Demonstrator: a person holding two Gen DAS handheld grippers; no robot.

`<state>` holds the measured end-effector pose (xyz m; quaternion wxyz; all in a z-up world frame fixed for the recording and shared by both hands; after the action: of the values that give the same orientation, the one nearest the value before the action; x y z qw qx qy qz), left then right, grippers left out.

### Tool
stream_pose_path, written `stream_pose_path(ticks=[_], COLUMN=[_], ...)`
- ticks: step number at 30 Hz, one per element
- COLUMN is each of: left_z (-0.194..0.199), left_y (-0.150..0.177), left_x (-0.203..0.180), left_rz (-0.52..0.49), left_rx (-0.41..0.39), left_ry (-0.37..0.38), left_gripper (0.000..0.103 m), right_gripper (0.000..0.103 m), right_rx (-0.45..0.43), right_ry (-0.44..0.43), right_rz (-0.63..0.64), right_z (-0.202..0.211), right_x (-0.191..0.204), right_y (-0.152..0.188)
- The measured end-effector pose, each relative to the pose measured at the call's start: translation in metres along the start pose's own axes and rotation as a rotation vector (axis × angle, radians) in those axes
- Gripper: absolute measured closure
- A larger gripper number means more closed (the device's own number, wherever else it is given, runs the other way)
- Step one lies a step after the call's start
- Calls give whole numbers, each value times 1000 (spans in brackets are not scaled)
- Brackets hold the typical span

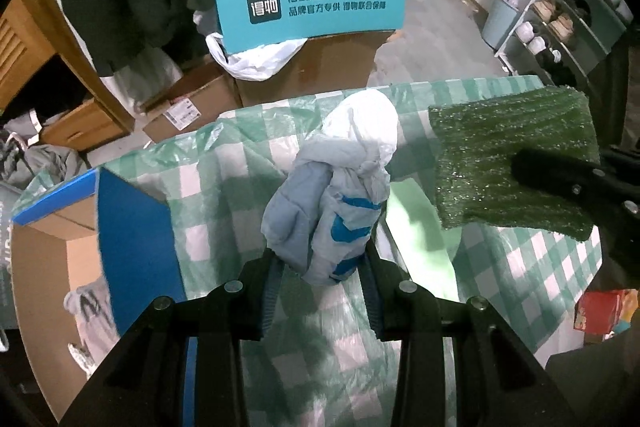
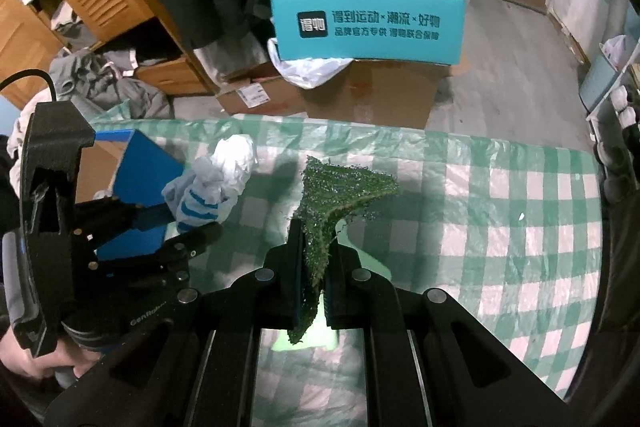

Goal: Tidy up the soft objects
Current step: 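Lift the sock and glittery pad and carry both over the box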

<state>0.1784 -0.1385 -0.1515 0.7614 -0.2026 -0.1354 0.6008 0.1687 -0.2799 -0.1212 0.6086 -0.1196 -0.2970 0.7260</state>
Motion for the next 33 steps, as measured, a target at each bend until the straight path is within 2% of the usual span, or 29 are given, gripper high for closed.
stream_pose_path(ticks=[13, 22, 33], left_z=[57, 90, 124], left_y=[22, 37, 48], left_x=[10, 28, 46], left_rz=[17, 18, 51], left_rx=[-79, -129, -189], left_ry=[-4, -37, -33], left_gripper=[66, 66, 66], right_gripper=[96, 96, 96], right_rx=[-47, -64, -74], right_ry=[-27, -50, -114], right_rz=[46, 74, 127], right_z=[30, 40, 51], right_x=[37, 58, 99], right_y=[10, 16, 18])
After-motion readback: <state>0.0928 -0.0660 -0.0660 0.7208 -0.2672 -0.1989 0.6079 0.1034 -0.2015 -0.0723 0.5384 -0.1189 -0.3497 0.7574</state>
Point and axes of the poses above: each gripper's, at about its wrist camera, not at the fingertips, and z roughly against the way its jaws point, x to its left, y to its underside, the point moved 6 cm from there along -z, roughly the way its jaws point, and after that the axes turned 8 degrees about -x, right-handed, at the moved point
